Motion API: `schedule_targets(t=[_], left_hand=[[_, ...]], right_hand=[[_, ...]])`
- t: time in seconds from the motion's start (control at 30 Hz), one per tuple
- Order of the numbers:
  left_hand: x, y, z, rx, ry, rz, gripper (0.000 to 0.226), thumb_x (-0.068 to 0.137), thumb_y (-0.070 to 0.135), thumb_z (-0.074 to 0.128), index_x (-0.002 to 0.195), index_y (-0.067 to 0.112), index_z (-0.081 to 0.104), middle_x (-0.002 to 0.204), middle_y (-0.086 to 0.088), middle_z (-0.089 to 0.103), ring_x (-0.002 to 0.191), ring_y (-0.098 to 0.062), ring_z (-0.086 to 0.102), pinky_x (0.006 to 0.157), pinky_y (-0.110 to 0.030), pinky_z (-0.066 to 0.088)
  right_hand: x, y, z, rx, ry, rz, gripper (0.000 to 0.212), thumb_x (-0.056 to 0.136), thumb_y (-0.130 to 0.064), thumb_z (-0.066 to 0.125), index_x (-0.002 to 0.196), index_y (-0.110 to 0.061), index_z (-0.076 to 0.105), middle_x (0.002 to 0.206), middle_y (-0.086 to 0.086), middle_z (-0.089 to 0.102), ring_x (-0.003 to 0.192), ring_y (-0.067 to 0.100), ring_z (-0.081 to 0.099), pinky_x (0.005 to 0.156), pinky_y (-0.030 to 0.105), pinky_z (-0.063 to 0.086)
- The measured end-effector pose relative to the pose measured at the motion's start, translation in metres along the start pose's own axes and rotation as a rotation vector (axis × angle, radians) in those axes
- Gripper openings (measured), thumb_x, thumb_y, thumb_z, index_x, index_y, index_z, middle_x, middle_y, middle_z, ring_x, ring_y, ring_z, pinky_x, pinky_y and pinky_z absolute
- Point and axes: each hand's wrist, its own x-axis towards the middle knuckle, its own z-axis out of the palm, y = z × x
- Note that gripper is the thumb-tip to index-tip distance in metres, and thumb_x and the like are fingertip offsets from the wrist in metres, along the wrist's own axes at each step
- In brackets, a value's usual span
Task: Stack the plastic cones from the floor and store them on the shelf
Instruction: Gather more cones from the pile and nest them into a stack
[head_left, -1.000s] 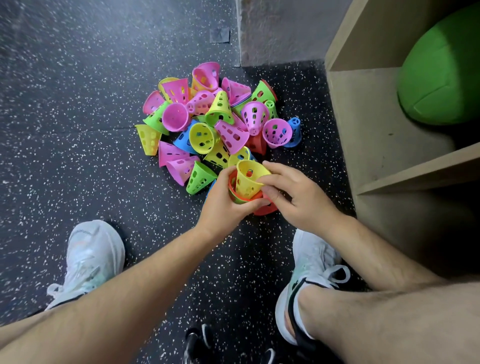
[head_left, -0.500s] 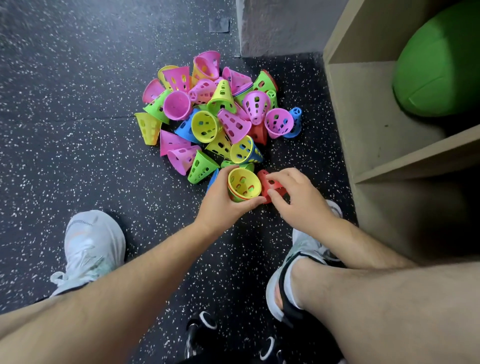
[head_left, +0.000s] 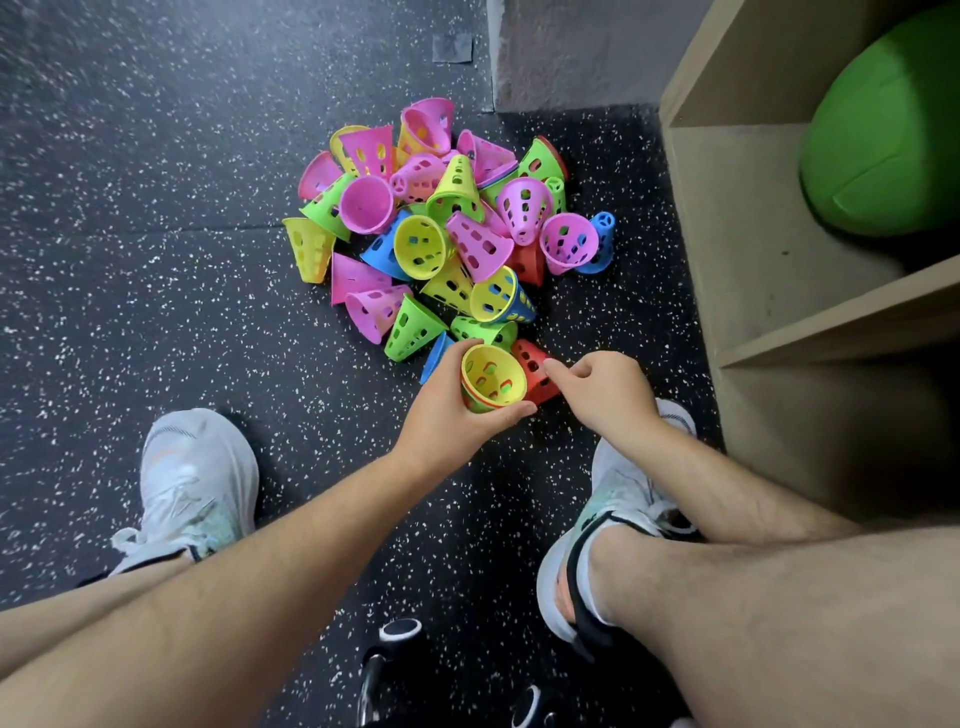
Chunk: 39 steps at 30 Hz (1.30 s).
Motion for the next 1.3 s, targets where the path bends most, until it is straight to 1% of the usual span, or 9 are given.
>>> schedule_targets(t=[0.13, 0.23, 0.4, 0.6, 0.8, 0.87, 1.03, 1.2, 1.3], left_hand=[[0.002, -0.002, -0.003, 0.001, 0.008, 0.005, 0.087, 0.068, 0.052, 0.091, 0.139, 0.027, 0.047, 0.123, 0.021, 0.06, 0.114, 0.0, 0.058, 0.101, -0.025, 0.046], [0.002, -0.004, -0.006, -0.003, 0.003, -0.001, 0.085, 0.069, 0.052, 0.091, 0.137, 0.029, 0.047, 0.123, 0.021, 0.059, 0.113, 0.004, 0.057, 0.098, -0.021, 0.045], [0.003, -0.006, -0.008, -0.009, 0.008, -0.005, 0.083, 0.068, 0.053, 0.091, 0.135, 0.033, 0.047, 0.121, 0.022, 0.06, 0.112, 0.005, 0.058, 0.099, -0.025, 0.047], [0.007, 0.0, -0.006, -0.06, 0.013, 0.024, 0.082, 0.067, 0.049, 0.094, 0.133, 0.029, 0.049, 0.121, 0.017, 0.063, 0.11, 0.004, 0.061, 0.098, -0.027, 0.051], [0.009, 0.007, -0.005, -0.078, 0.049, 0.041, 0.067, 0.074, 0.042, 0.09, 0.126, 0.034, 0.048, 0.116, 0.02, 0.063, 0.104, 0.012, 0.059, 0.087, -0.009, 0.045], [0.01, 0.008, -0.005, -0.066, 0.055, 0.034, 0.07, 0.072, 0.047, 0.09, 0.126, 0.038, 0.046, 0.115, 0.023, 0.062, 0.105, 0.013, 0.059, 0.088, -0.009, 0.045], [0.02, 0.014, -0.004, -0.077, 0.134, 0.038, 0.076, 0.066, 0.046, 0.094, 0.126, 0.031, 0.052, 0.115, 0.025, 0.06, 0.107, 0.012, 0.058, 0.092, -0.009, 0.044], [0.026, 0.017, -0.01, -0.07, 0.166, 0.016, 0.071, 0.067, 0.051, 0.092, 0.123, 0.036, 0.051, 0.114, 0.023, 0.061, 0.106, 0.007, 0.06, 0.093, -0.015, 0.048], [0.03, 0.015, -0.015, -0.083, 0.182, -0.005, 0.072, 0.066, 0.052, 0.092, 0.123, 0.037, 0.052, 0.116, 0.021, 0.062, 0.107, 0.002, 0.062, 0.097, -0.026, 0.052]], right_hand=[[-0.002, 0.001, 0.0, 0.145, 0.035, 0.032, 0.026, 0.088, -0.037, 0.059, 0.072, -0.018, 0.068, 0.07, -0.007, 0.068, 0.075, 0.019, 0.065, 0.069, 0.032, 0.052], [-0.009, 0.002, -0.007, 0.156, 0.12, -0.022, 0.02, 0.091, -0.036, 0.057, 0.08, -0.023, 0.066, 0.076, -0.009, 0.068, 0.077, 0.018, 0.064, 0.074, 0.036, 0.053], [-0.012, -0.001, -0.017, 0.421, 0.363, -0.477, 0.012, 0.097, -0.022, 0.062, 0.094, -0.015, 0.071, 0.103, -0.001, 0.06, 0.099, 0.015, 0.06, 0.089, 0.041, 0.052], [-0.019, -0.016, -0.019, 0.404, 0.184, -0.783, 0.011, 0.094, -0.01, 0.068, 0.102, -0.006, 0.074, 0.112, 0.01, 0.057, 0.108, 0.011, 0.058, 0.097, 0.023, 0.046], [-0.02, -0.016, -0.014, 0.411, -0.013, -0.804, 0.014, 0.094, -0.016, 0.069, 0.106, -0.011, 0.073, 0.118, 0.003, 0.058, 0.116, 0.016, 0.059, 0.1, 0.039, 0.05], [-0.017, -0.018, -0.016, 0.421, -0.066, -0.803, 0.019, 0.097, -0.017, 0.064, 0.113, -0.01, 0.069, 0.12, 0.001, 0.057, 0.115, 0.019, 0.059, 0.096, 0.042, 0.053], [0.021, -0.022, -0.03, 0.284, 0.049, -0.741, 0.026, 0.099, -0.011, 0.055, 0.122, -0.013, 0.066, 0.121, -0.002, 0.055, 0.106, 0.009, 0.057, 0.096, 0.039, 0.05], [0.063, -0.038, -0.031, -0.068, 0.005, -0.747, 0.039, 0.097, -0.014, 0.056, 0.134, -0.027, 0.061, 0.137, 0.003, 0.043, 0.114, 0.02, 0.048, 0.1, 0.04, 0.048], [0.073, -0.047, -0.022, -0.254, -0.027, -0.793, 0.034, 0.097, -0.018, 0.058, 0.129, -0.025, 0.064, 0.145, 0.007, 0.038, 0.123, 0.028, 0.043, 0.096, 0.045, 0.049]])
